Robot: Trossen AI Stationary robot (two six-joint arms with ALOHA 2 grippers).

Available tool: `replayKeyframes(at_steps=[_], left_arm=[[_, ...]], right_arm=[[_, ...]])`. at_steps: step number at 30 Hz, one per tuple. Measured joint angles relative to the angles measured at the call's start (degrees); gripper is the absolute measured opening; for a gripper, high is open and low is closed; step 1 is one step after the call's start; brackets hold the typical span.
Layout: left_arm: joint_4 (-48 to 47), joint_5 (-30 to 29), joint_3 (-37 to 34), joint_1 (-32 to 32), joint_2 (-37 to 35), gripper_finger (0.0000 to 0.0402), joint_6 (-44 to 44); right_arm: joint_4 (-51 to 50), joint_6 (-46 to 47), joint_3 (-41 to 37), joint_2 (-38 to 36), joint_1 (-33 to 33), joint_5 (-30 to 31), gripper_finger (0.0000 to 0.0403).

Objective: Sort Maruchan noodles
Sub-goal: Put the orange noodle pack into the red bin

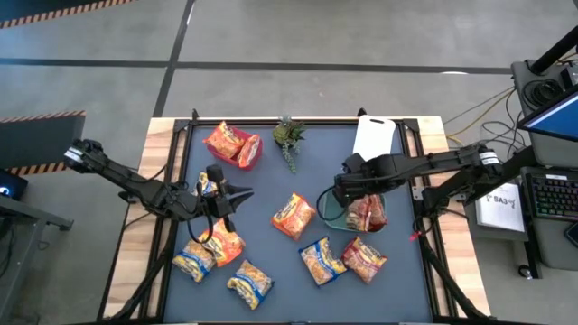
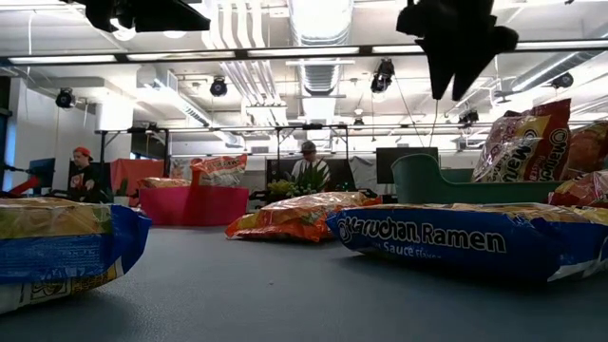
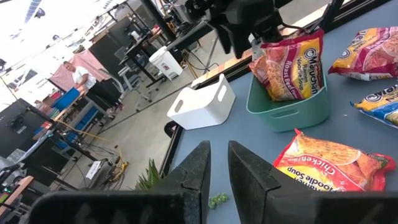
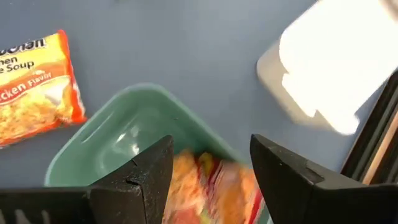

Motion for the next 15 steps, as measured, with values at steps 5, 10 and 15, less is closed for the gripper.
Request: replayKeyframes(at_steps=[5, 10, 15], left_arm=[[0.93, 0.0, 0.0, 0.0, 0.0, 0.0039, 0.0], [3.24, 0.02, -0.02, 0.0, 0.0, 0.0039, -1.91], [3.28, 0.02, -0.02, 0.0, 0.0, 0.0039, -7.47]], right_arm=[[10.11, -15.0, -1.94, -0.7, 0.87, 9.55, 0.019], [38.13, -34.17, -10.95, -2.51, 0.98, 3.92, 0.0182], [56.72, -45.04, -22.31, -5.47, 0.87, -0.04, 0.0177]])
